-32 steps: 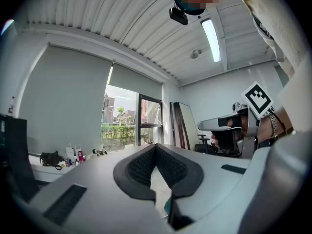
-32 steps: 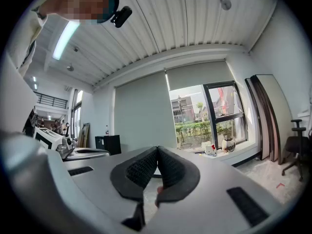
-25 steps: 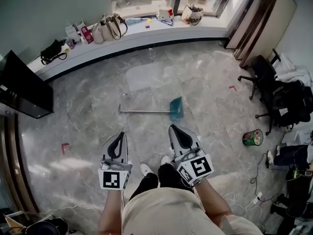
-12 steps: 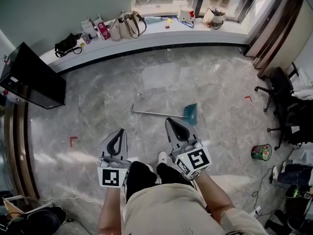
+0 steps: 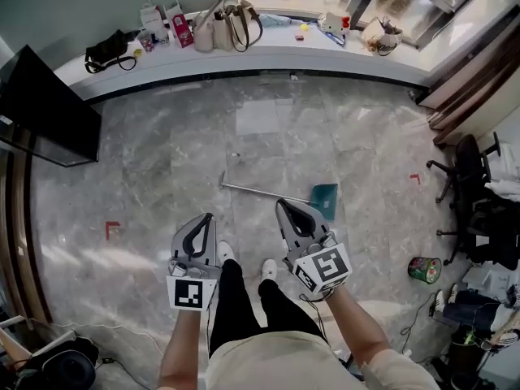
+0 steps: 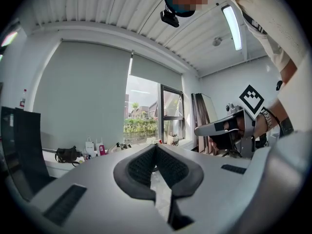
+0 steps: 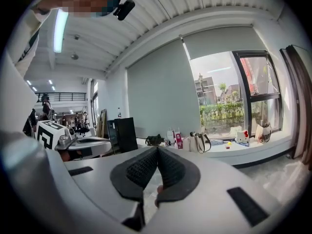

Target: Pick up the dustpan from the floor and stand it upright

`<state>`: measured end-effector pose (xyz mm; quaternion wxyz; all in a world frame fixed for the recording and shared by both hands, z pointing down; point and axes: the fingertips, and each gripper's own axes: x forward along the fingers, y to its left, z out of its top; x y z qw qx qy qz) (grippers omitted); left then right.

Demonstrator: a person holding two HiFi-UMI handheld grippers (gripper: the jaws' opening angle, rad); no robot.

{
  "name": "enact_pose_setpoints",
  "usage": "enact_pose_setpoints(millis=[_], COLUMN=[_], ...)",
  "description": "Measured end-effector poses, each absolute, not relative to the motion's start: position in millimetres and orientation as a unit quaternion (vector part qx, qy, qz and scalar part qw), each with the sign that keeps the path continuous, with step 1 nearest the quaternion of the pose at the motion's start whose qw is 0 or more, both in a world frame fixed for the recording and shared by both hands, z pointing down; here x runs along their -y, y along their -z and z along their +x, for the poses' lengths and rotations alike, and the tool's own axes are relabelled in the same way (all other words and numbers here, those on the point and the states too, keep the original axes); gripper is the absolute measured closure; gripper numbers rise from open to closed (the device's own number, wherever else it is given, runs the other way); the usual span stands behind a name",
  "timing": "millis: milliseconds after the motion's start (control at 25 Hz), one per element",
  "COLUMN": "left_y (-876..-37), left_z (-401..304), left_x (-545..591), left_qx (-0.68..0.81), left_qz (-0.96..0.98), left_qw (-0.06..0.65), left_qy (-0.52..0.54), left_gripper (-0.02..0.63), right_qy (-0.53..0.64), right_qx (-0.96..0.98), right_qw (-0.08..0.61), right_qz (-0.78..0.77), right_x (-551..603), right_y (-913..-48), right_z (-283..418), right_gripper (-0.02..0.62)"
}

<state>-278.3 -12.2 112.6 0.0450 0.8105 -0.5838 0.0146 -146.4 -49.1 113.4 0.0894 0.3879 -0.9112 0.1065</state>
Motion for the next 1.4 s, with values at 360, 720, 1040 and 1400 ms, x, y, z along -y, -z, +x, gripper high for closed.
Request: enact_pose_setpoints(millis=[360,720,1040,1400], left_y=[-208,-356,-548,-753], left_z=[-360,-367,-357,-356], left_x=[104,144,152,181], left_qx=[0.572,0.554,0.532,0.531], left_qz=[0.815,0.829,0.841,0.842], left_qw=[0.091,0.045,0.074,0.048], left_qy=[-0.013,-0.055,-0.068,-0.084], left_gripper=[0.595,0.595,0.595,0.595], right_qy=[-0.155,-0.217,-0.226,-0.196], right_qx=[0.898,0.877,0.854,0.822], right_qw=[0.187,0.306,0.424,0.532], right_qz=[0.366,0.298,0.197,0.058], right_x=[141,181,182,189], right_y=[-259,-509,-717,-965], right_z=[-244,-258,-259,-286], right_gripper=[0.577,0.577,0.577,0.531])
